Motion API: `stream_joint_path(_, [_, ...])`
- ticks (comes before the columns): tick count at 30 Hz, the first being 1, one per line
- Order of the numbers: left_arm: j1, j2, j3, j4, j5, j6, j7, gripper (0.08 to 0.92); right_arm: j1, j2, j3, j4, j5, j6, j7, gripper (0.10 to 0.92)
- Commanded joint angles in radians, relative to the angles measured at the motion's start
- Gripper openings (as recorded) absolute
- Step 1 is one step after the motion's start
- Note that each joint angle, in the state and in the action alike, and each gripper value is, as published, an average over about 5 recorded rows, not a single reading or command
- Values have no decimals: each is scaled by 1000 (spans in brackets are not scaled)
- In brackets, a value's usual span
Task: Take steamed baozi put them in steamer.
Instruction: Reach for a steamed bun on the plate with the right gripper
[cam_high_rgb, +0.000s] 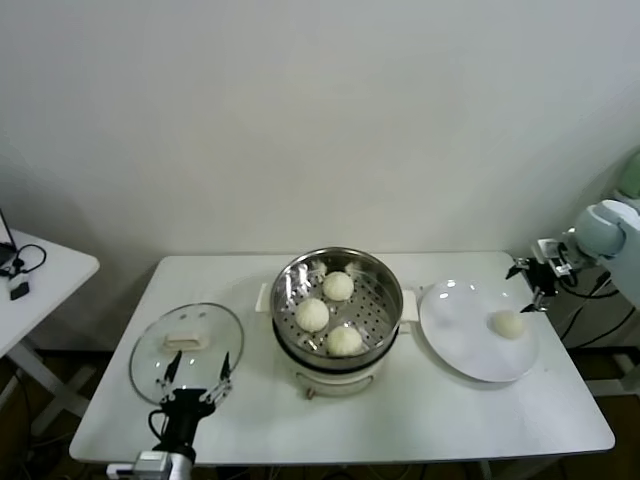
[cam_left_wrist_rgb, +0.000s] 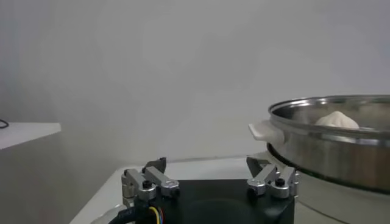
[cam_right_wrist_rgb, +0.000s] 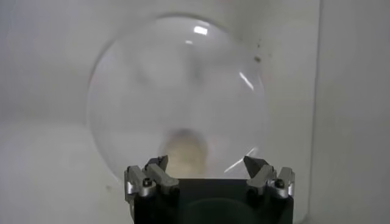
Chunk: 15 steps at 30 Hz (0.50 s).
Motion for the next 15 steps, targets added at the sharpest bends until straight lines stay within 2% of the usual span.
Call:
stream_joint_path(1, [4,-4,1,4,-2,2,2,823,-130,157,219,-269,-268,85,-33,823])
stream_joint_path(15, [-3,-1,-1,23,16,4,2,823,-159,258,257,-374,-357,107,-34,823])
